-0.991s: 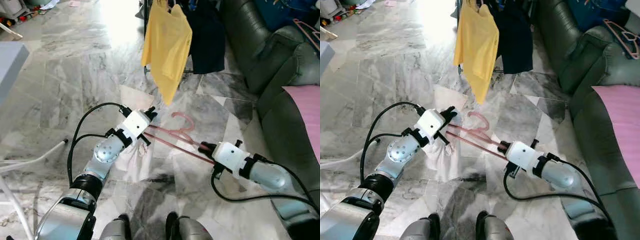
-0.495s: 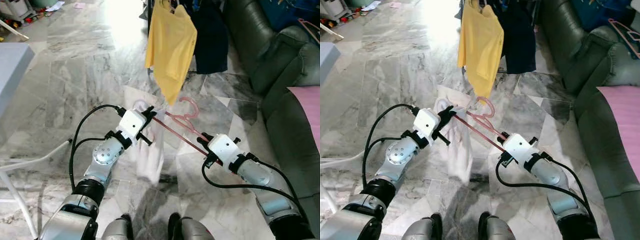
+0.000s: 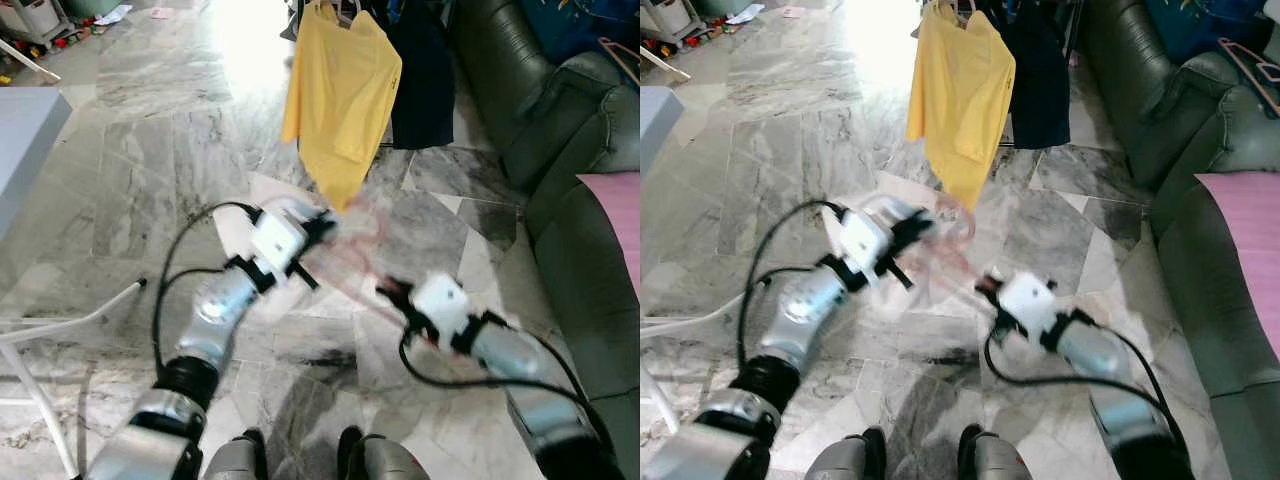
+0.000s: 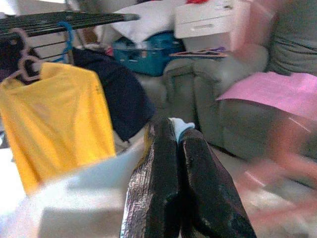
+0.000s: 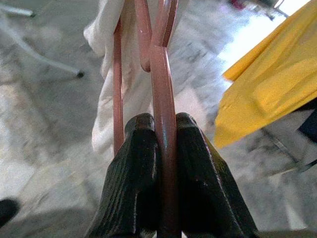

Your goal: Hang hanger

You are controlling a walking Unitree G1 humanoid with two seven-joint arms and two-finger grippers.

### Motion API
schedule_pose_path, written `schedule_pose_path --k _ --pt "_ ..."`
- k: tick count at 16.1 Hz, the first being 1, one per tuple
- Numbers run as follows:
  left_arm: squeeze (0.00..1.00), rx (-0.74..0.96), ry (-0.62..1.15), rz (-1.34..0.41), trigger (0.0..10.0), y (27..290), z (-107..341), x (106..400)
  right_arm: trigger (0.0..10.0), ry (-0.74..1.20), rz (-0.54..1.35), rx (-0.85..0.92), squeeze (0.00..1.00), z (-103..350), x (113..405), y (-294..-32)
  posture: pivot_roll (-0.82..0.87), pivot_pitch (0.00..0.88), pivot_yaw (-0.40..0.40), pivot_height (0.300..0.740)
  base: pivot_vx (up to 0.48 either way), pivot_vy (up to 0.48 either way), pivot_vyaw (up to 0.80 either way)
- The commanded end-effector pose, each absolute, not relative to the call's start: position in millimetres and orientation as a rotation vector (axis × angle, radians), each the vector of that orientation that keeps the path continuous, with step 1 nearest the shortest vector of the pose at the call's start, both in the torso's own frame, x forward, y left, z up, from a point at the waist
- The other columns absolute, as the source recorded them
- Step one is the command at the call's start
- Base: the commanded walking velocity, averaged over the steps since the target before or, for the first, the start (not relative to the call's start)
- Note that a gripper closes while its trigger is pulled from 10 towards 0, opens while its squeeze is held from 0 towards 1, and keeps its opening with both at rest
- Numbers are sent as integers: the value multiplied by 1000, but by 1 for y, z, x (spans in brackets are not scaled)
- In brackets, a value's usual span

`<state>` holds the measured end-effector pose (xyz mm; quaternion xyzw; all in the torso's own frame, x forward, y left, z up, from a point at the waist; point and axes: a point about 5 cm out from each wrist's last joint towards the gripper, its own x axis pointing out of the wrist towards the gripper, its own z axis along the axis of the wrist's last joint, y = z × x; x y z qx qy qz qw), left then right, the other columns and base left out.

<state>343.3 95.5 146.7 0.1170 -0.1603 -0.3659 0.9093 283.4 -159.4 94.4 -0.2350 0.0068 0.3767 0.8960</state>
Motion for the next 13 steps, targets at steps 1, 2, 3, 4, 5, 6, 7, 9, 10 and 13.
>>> schedule_pose_path --k 1,2,3,4,5,6,7,9,10,13 --pt "0 235 -362 -784 10000 91 159 346 10000 18 800 -493 0 91 279 -159 -194 201 -2 740 0 0 0" --pt "0 222 -357 -798 10000 89 159 345 10000 18 799 -480 0 92 279 -159 -200 202 2 740 0 0 0" --pt "0 234 -353 -787 10000 89 159 345 10000 34 827 -466 0 91 276 -157 -203 202 7 740 0 0 0" --pt "0 258 -351 -753 10000 92 159 348 10000 65 875 -449 0 88 271 -155 -203 202 7 740 0 0 0" --pt "0 263 -348 -738 10000 96 161 351 10000 99 905 -463 0 84 265 -158 -207 203 9 740 0 0 0" --pt "0 275 -348 -736 10000 98 162 352 10000 114 913 -468 0 82 263 -161 -207 203 9 740 0 0 0" --pt "0 303 -346 -730 10000 103 164 354 10000 143 928 -438 0 80 257 -166 -207 202 12 740 0 0 0" --pt "0 344 -344 -713 10000 109 164 356 10000 202 992 -395 0 77 247 -169 -208 203 15 740 0 0 0" --pt "0 346 -343 -710 10000 109 164 357 10000 209 986 -406 0 76 247 -171 -209 202 13 740 0 0 0" --pt "0 340 -348 -748 10000 101 161 353 10000 119 851 -453 0 86 265 -173 -208 201 13 740 0 0 0"
